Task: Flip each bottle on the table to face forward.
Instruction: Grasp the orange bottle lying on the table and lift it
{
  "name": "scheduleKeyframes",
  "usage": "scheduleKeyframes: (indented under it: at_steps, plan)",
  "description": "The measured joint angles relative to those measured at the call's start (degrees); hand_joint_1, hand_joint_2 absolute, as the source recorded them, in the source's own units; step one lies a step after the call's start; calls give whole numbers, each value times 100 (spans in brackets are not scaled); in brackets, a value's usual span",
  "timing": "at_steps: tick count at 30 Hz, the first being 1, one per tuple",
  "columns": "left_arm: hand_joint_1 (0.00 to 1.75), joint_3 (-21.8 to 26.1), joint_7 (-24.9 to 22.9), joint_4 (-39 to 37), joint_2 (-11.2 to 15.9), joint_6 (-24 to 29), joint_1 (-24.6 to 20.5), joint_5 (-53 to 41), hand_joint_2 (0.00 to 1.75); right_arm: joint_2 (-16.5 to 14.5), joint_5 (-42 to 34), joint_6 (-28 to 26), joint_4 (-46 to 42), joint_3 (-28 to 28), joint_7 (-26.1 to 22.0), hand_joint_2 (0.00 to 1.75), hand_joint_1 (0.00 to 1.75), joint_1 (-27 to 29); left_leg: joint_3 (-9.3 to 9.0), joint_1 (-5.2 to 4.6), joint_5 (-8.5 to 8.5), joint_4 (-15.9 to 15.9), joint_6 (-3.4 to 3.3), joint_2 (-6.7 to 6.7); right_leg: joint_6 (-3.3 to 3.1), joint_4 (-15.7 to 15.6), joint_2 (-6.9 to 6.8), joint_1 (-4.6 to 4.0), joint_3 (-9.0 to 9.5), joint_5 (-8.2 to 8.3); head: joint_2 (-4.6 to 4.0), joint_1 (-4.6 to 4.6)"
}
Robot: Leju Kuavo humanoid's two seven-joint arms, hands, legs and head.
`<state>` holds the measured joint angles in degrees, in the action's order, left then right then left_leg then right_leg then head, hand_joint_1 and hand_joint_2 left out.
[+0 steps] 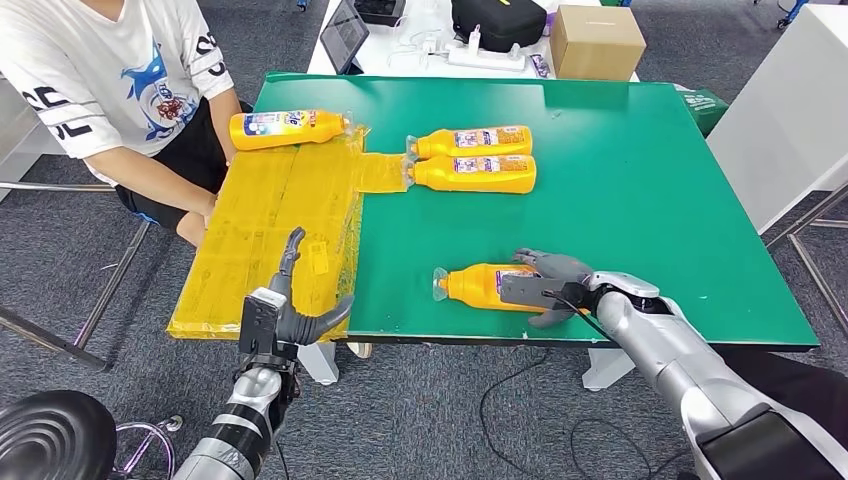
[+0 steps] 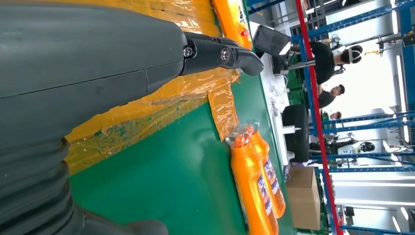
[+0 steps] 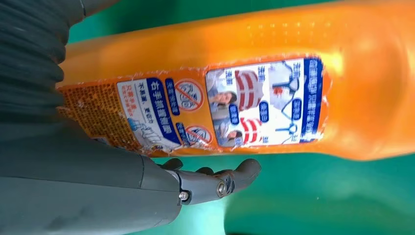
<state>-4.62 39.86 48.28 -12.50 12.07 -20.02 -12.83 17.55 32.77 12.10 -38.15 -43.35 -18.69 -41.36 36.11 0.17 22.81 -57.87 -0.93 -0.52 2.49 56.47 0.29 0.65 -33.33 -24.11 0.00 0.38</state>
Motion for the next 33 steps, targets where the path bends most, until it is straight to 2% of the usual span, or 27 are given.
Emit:
scheduleKeyframes:
  at_steps: [5, 13, 14, 15, 18, 19, 20, 27, 33]
  plan:
    - [0, -35, -27, -25, -1, -12, -18, 3, 175, -70, 156, -50, 131, -121, 52, 175, 0, -39, 0, 0, 0, 0, 0, 1, 0, 0, 0, 0, 1, 0, 0, 1]
    - [0, -49, -65, -91, -34, -34, -38, 25, 175, -360, 552, -318, 498, -400, 357, 175, 0, -124, -11, 2, 0, 0, 0, 3, 0, -1, 2, -1, 8, 0, 0, 1]
    - [0, -51, -74, -95, -37, -45, -40, 29, 175, -397, 588, -331, 549, -434, 389, 175, 6, -137, -13, 3, 0, 0, 0, 4, 0, -1, 2, -1, 10, 0, 0, 1]
    - [0, -53, -84, -97, -38, -55, -42, 32, 175, -429, 615, -342, 595, -464, 420, 175, 32, -151, -16, 3, 0, 0, 0, 4, 0, -2, 2, -1, 12, 0, 0, 1]
    - [0, -56, -103, -102, -43, -60, -44, 57, 175, -480, 684, -383, 690, -523, 507, 175, 150, -184, -21, 3, 0, 0, 0, 3, 0, -2, 2, -1, 18, 0, 0, 1]
    - [0, -56, -105, -103, -44, -54, -43, 67, 175, -485, 716, -396, 707, -537, 546, 175, 167, -193, -21, 3, 0, 0, 0, 3, 0, -2, 2, -1, 18, 0, 0, 1]
    - [0, -56, -107, -103, -44, -49, -43, 73, 175, -488, 751, -407, 721, -552, 591, 175, 174, -203, -21, 3, -1, 0, -1, 2, 1, -2, 2, -1, 19, 1, 0, 1]
    - [0, -50, -151, -97, -44, -15, -17, 74, 175, -502, 932, -614, 739, -586, 857, 175, 175, -224, -20, 0, -6, 0, -7, -2, 4, -2, 0, 1, 21, 4, 0, 1]
    - [0, -35, -216, 70, -42, 1, 115, 14, 175, -426, 884, -1262, 346, -306, 1119, 175, 175, 67, -13, -1, -6, 0, -8, -2, 5, -1, 0, 1, 16, 5, 0, 1]
